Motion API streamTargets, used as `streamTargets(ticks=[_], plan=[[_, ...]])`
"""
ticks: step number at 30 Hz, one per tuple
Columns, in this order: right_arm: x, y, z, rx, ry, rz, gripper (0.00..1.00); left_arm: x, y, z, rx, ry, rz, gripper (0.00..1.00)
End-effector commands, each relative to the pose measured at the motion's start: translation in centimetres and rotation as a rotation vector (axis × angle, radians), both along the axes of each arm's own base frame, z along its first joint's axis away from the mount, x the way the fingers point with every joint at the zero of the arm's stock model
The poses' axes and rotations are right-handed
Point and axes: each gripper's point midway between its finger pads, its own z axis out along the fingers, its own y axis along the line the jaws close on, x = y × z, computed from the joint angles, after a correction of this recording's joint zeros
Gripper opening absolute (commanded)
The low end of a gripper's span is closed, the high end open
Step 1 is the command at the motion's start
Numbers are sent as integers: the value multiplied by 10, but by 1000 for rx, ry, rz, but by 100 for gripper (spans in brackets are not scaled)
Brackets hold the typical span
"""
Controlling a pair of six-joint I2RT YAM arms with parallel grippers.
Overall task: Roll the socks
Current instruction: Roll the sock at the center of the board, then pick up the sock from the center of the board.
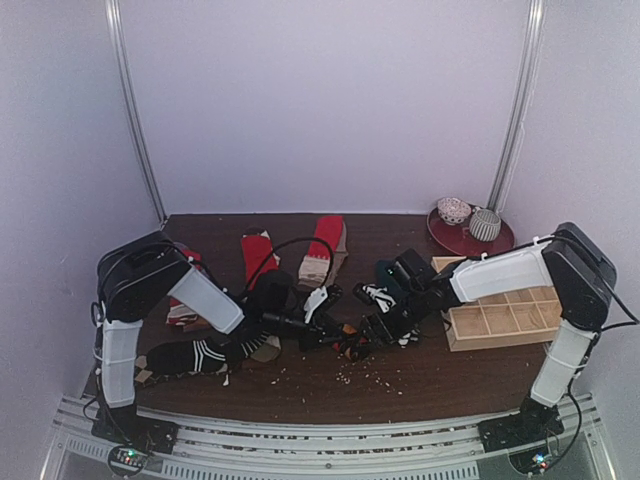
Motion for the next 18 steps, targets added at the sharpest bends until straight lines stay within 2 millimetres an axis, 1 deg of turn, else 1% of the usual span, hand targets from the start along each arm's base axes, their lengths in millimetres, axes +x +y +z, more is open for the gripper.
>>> streamTargets(ticks=[1,4,10,18], plan=[[3,14,4,63,27,-3,83,-15,52,-98,331,162,105,0],[0,16,-3,66,56,2,82,-15,51,-98,330,162,104,0],[-13,17,-14,74,103,4,72,-15,52,-99,333,162,104,0],[-19,19,-29,79,147,-4,43,-15,51,-99,334,163,102,0]])
